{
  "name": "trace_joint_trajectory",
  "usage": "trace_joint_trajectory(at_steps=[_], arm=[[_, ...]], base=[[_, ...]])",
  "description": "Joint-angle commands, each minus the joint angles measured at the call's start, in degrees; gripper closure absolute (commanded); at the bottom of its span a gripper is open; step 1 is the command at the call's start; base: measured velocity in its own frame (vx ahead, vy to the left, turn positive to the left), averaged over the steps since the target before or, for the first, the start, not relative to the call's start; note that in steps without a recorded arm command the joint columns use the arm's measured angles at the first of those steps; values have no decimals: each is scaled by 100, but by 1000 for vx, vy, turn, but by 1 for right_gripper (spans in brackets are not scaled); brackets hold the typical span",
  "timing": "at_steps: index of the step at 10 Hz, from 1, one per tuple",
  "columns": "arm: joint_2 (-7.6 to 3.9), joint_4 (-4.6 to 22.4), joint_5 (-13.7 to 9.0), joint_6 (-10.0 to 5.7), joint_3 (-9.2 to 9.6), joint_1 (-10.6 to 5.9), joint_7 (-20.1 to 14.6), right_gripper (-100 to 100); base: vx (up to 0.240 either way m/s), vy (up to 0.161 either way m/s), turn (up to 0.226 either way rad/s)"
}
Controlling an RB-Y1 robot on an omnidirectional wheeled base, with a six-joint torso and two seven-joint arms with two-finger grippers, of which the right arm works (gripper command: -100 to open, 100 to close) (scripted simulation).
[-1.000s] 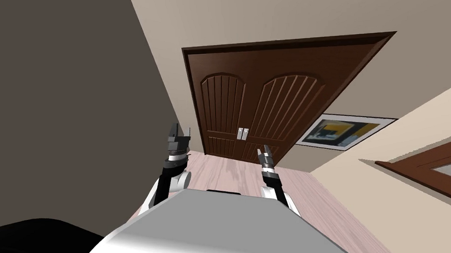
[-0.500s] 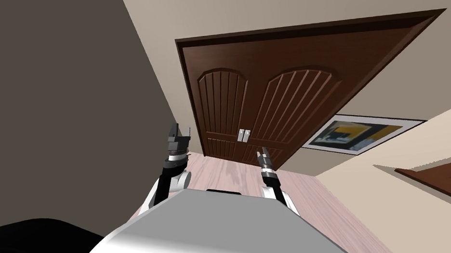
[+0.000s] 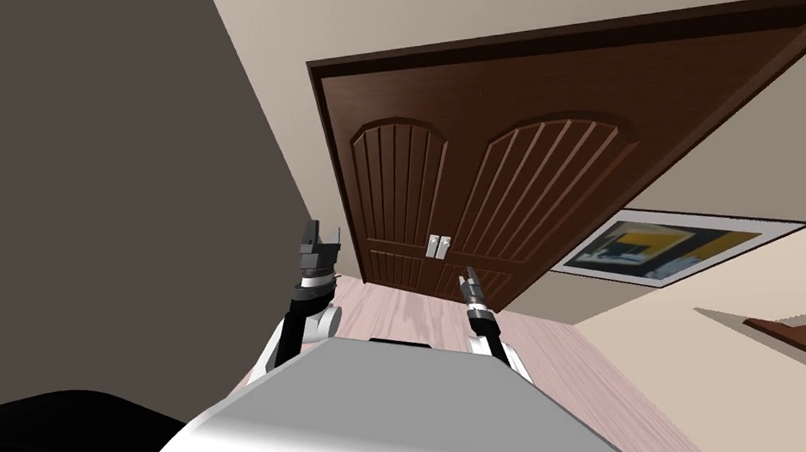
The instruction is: Pull the door open
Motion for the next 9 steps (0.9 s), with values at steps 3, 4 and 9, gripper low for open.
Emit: trace_joint_trajectory(at_steps=[3,4,9], arm=[[-28,423,154,61,-112,-147,-121,-100],[-30,483,183,79,-128,-164,-142,-100],[-34,949,408,212,-250,-300,-307,-100]], base=[[128,-8,16],[141,-7,22],[167,-10,19]])
